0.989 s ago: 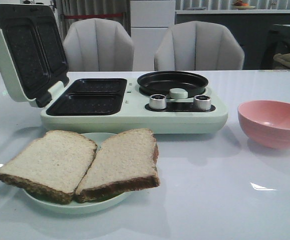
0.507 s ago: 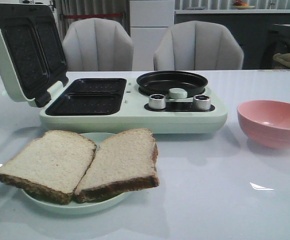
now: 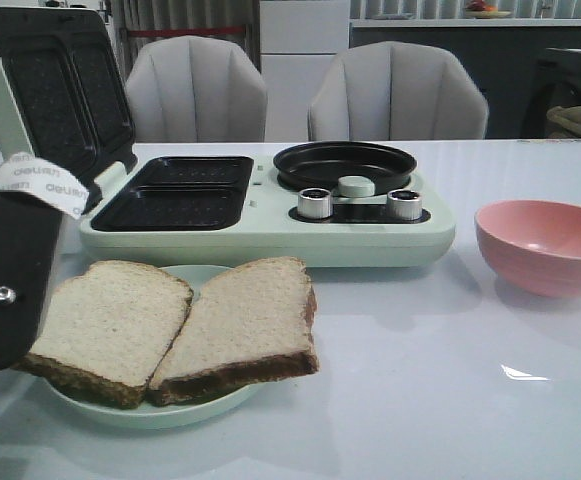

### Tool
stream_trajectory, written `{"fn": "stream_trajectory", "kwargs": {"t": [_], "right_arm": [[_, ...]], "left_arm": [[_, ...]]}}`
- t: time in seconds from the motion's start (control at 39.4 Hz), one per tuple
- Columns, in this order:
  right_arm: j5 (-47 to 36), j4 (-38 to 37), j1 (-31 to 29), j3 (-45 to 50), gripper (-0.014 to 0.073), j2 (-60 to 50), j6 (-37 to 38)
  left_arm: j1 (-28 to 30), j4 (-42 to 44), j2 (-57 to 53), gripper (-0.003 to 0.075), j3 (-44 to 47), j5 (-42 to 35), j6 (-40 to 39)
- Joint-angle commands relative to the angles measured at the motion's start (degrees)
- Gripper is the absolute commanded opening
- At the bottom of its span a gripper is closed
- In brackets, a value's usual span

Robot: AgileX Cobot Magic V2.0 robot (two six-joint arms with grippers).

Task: Make breakfast with bread and shrimp
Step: 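Lower the left gripper and grasp the bread slice nearest it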

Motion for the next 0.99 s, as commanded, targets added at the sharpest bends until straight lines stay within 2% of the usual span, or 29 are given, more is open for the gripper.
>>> {"fn": "stream_trajectory", "kwargs": {"t": [0.0,0.33,0.63,0.96], "right_arm": [[-4.5,-0.5,-0.1,-1.0,0.0157,-1.2,-0.2],[-4.5,-0.5,-0.1,-1.0,0.0157,-1.2,-0.2],[-4.5,-0.5,-0.1,-1.0,0.0157,-1.2,-0.2],[-4.5,-0.5,-0.1,-1.0,0.0157,-1.2,-0.2]], "left_arm": [[0.7,4.7,0.6,0.0513,-1.4,0.0,-2.1],[0.7,14.3,4.6,0.0512,-1.4,0.4,-2.3],[4.6,21.2,8.1,0.0512,-3.1,-0.2,-2.4],[5.4,25.3,10.8,0.0511,-3.5,-3.3,-2.4]]}}
